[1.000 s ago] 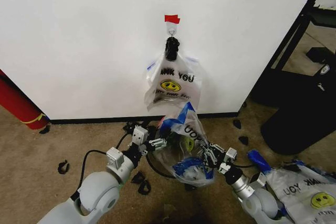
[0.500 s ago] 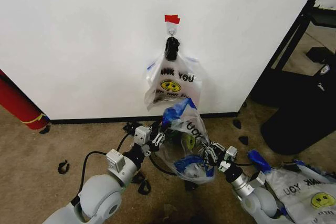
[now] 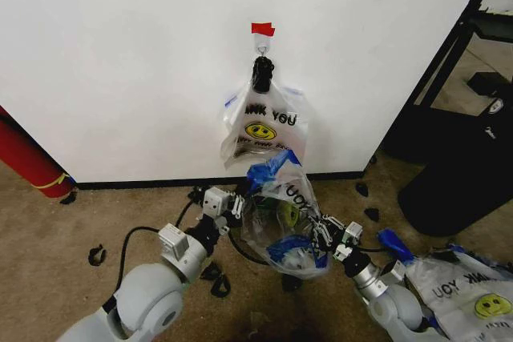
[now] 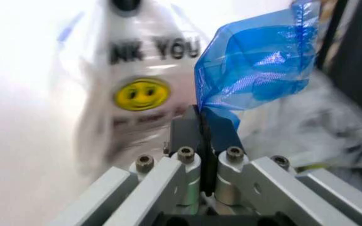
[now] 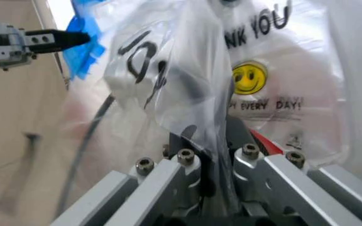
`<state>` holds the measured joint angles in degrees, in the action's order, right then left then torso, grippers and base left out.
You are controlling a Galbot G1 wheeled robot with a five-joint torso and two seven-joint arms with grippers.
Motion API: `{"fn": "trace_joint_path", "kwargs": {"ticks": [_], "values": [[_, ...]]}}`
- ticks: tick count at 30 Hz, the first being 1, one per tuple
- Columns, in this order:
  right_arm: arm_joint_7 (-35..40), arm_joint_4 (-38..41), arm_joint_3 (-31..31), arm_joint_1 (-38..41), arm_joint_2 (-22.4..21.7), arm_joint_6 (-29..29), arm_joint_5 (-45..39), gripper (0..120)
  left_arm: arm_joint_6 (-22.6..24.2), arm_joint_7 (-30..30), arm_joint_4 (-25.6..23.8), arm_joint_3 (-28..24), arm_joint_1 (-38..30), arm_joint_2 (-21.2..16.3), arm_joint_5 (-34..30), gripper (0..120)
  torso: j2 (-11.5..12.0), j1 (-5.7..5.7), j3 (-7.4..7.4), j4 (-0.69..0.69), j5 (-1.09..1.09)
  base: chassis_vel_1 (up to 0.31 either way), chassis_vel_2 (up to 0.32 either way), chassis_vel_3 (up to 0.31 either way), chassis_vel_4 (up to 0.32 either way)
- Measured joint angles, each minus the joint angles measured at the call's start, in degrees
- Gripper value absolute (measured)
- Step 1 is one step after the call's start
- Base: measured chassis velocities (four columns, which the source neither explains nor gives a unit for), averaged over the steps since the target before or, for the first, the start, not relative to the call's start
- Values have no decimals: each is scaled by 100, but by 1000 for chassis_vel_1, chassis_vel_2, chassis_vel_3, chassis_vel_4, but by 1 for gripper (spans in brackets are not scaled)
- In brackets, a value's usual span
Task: Pick up the garbage bag from the wall and place it over the trash bin.
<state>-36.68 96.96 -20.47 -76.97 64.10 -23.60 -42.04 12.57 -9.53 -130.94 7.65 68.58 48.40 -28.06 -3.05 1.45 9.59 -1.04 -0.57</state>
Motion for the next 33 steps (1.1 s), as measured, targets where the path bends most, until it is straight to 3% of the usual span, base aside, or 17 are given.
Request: {"fn": "trace_joint_path", "kwargs": {"ticks": [5, 9, 14, 19, 27, 33], "values": [[-18, -18, -29, 22, -45, 76, -250, 1, 520, -109, 134, 72, -166, -333, 292, 0, 0, 0, 0, 0, 0, 0, 0, 0, 0], [-154, 46, -42, -13, -109, 230, -607, 1, 565, -66, 544, -6, -369, -467, 485, 0, 0, 0, 0, 0, -1, 0, 0, 0, 0], [-540, 173, -103, -94, -221, 615, -1397, 1, 95, 418, 1262, -61, -624, -586, 880, 0, 0, 0, 0, 0, -2, 0, 0, 0, 0], [-816, 241, -97, -133, -246, 924, -1957, 1, -259, 681, 1556, -61, -636, -582, 1023, 0, 0, 0, 0, 0, -1, 0, 0, 0, 0], [-870, 264, 65, -118, -153, 1145, -2421, 1, -1228, 1234, 1821, -77, -639, -394, 601, 0, 0, 0, 0, 0, -1, 0, 0, 0, 0], [-786, 86, 156, -66, -62, 1129, -2378, 1, -1445, 1270, 1819, -31, -601, -362, 333, 19, 0, 0, 0, 0, -1, 0, 0, 0, 0]]}}
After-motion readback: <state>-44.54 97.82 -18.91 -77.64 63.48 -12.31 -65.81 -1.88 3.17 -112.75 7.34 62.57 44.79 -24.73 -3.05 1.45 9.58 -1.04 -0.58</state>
